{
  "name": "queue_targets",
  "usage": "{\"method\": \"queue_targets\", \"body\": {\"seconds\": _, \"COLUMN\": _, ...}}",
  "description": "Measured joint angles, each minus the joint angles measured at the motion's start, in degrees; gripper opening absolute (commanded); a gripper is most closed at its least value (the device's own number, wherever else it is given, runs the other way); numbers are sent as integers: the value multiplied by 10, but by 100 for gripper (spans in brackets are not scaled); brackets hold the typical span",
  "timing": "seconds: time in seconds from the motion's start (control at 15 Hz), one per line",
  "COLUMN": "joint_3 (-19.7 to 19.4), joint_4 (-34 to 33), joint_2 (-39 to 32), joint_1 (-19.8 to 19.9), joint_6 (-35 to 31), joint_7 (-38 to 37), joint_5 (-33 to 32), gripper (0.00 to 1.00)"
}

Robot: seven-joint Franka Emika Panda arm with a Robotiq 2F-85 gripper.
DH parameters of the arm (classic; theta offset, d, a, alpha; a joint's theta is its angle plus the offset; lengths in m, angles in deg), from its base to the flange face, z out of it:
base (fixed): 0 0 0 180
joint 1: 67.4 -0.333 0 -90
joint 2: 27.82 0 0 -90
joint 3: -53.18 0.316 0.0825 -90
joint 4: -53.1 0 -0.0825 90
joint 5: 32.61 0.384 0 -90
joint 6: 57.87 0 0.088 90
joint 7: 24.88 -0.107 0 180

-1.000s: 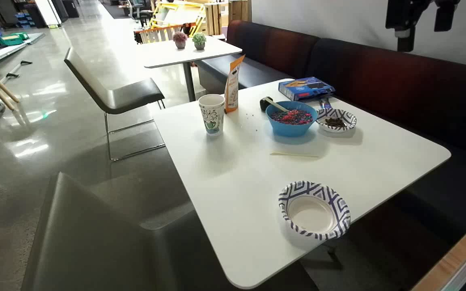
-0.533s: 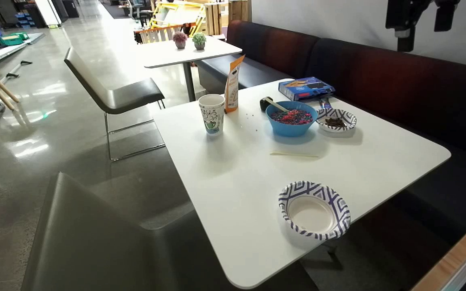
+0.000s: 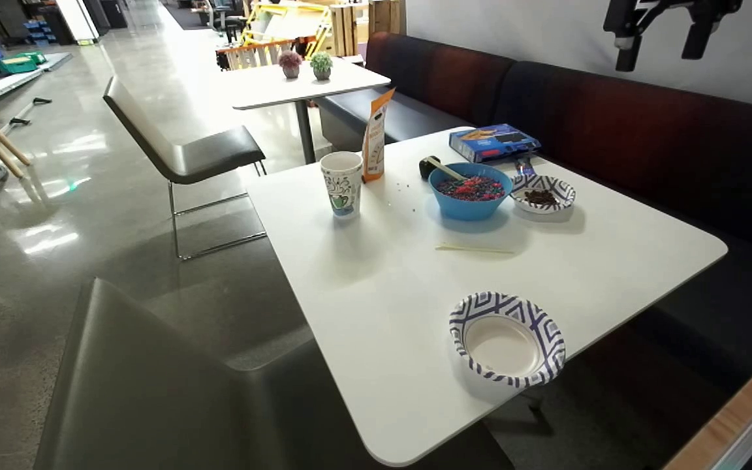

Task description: Place one paper plate on top of another then place them inside the blue bowl

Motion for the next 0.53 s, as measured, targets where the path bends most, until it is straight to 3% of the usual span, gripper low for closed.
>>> {"method": "queue_targets", "body": {"seconds": 0.27, "joint_3": -53, "joint_4": -12, "joint_2": -83, "joint_1": 31, "joint_6": -103, "joint_7": -9, "joint_5": 52, "gripper": 100}}
{"method": "queue_targets", "body": {"seconds": 0.53, "joint_3": -69, "joint_4": -32, "joint_2": -180, "joint_1": 39, "joint_6": -224, "joint_7": -47, "joint_5": 127, "gripper": 100}}
